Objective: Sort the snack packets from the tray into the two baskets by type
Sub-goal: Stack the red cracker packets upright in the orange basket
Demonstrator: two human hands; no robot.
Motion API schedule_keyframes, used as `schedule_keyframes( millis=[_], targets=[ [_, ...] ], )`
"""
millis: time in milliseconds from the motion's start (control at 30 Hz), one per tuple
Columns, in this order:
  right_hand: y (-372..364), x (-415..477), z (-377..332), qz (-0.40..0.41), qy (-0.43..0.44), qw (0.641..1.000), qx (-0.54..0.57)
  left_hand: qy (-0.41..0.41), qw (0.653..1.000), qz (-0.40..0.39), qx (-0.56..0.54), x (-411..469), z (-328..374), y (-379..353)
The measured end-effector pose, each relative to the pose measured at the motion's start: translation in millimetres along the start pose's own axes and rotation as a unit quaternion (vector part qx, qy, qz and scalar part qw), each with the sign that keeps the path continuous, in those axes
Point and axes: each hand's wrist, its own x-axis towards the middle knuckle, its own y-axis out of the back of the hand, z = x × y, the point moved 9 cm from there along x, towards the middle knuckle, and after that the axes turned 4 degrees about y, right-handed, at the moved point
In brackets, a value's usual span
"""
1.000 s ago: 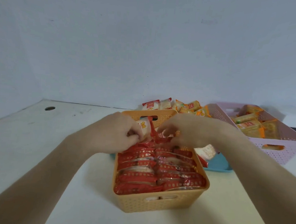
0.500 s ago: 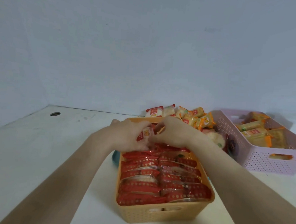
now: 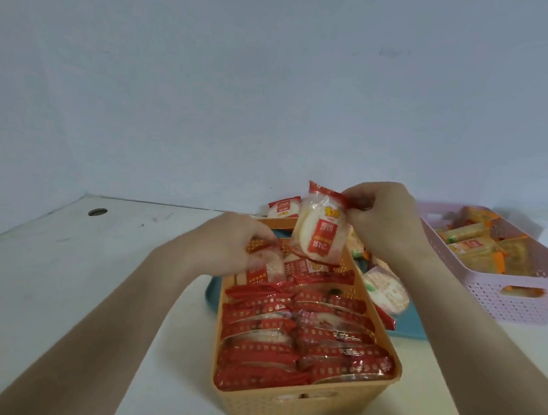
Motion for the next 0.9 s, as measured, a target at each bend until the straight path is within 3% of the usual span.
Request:
schedule_keyframes(
  millis=[100, 200, 333, 467, 600, 667, 767, 900],
  targets=[
    [-3.3, -3.8, -1.0, -0.004, 0.011, 0.999, -0.03, -0.054, 0.984, -0.088, 0.145, 11.7, 12.7, -28.7],
    [-4.9, -6.9, 8.4, -0.011, -0.026, 0.999, 0.04, -0.068, 0.972, -0.073, 0.213, 20.3, 16.3, -31.4],
    [-14.0, -12.3, 34.5, -0.042, -0.143, 0.961, 0.231, -0.056, 0.988, 0.032, 0.141, 16.0, 13.7, 3.8],
    [-21.8, -18.5, 35.3, -0.08, -0.185, 0.923, 0.327, 0.017, 0.976, 0.203, -0.078, -13.3, -9.1, 52.8],
    [-16.7, -15.8, 12.4, -0.139, -0.117, 0.956, 0.228, 0.025, 0.932, 0.215, -0.291, -33.8, -16.1, 43.1],
    [-17.1, -17.1, -6.5, -0.193, -0.037, 0.973, 0.119, 0.009, 0.902, 0.211, -0.377, -37.6, -14.4, 37.4],
    [-24.7, -20.0, -24.6, -0.229, 0.072, 0.97, -0.037, -0.007, 0.855, 0.238, -0.46, -38.5, -16.8, 37.5],
    [-43.1, -23.7, -28.2, -0.272, 0.134, 0.941, -0.148, -0.014, 0.93, 0.21, -0.3, -35.8, -8.7, 30.1]
  ],
)
